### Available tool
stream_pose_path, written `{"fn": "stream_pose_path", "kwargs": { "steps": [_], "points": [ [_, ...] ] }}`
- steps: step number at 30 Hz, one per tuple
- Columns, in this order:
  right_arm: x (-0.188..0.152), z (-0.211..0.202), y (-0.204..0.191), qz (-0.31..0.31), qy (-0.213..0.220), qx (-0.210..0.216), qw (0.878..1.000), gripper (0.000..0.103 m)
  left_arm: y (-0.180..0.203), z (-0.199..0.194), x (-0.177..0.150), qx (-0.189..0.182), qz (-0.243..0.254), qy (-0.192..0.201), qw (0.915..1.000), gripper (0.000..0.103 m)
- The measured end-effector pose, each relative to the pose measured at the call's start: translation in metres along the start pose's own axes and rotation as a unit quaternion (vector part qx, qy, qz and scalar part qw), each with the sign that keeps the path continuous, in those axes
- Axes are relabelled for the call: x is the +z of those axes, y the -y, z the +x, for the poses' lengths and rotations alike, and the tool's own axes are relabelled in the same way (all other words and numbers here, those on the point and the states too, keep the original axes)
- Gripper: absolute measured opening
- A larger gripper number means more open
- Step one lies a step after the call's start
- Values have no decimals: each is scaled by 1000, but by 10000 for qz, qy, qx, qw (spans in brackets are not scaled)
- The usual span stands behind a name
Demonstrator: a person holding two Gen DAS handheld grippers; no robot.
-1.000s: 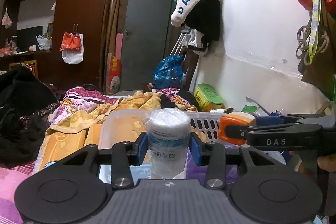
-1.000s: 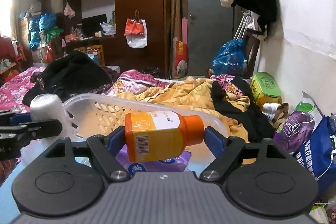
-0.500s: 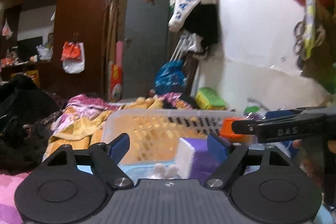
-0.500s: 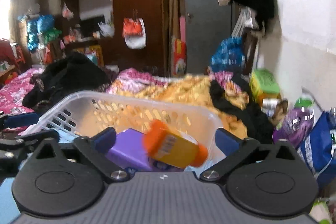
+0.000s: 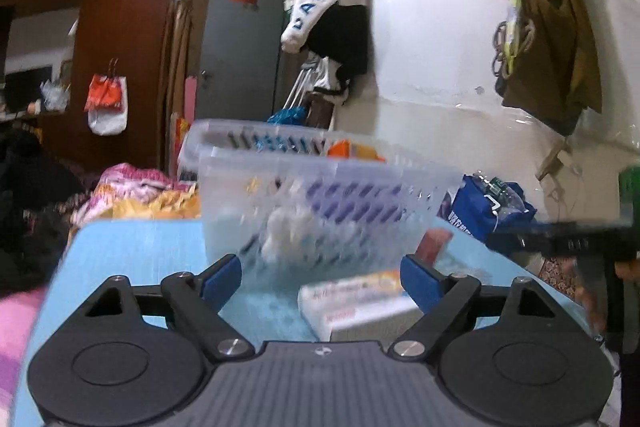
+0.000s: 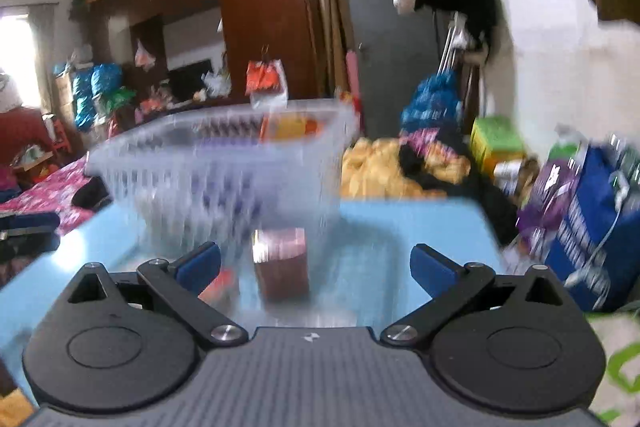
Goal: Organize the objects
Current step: 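Grasp the white-and-orange medicine box between both grippers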
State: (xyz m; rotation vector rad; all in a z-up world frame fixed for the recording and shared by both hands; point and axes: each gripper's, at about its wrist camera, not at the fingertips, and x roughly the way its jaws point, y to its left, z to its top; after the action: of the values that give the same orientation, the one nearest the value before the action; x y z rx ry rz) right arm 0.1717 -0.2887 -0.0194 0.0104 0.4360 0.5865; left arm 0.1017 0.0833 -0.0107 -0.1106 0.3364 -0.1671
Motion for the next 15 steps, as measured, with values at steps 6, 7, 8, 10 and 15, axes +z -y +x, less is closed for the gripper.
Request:
{"fn": "stream_pose_path", "kwargs": {
  "steps": [6,7,8,10,15],
  "points": [
    [-14,1,-8,-157,30,-50,9999,103,13,-5,-26,-181,200,-193,9995,89],
    [-14,3,-12,-261,27,-57,9996,103,19,-5,-29,-217,314,-242,9990,89],
    [-17,1,-12,-299,31,-21,9995,103,24,-5,-31,-256,420,-277,9984,89],
    [-19,2,-14,-271,4,80,9996,103,30,-7,-38,-279,531,-283,9978,89],
    [-27,6,-18,-222,-96,226,9995,99,29,-4,-41,-294,470,-323,9979,89]
  ]
}}
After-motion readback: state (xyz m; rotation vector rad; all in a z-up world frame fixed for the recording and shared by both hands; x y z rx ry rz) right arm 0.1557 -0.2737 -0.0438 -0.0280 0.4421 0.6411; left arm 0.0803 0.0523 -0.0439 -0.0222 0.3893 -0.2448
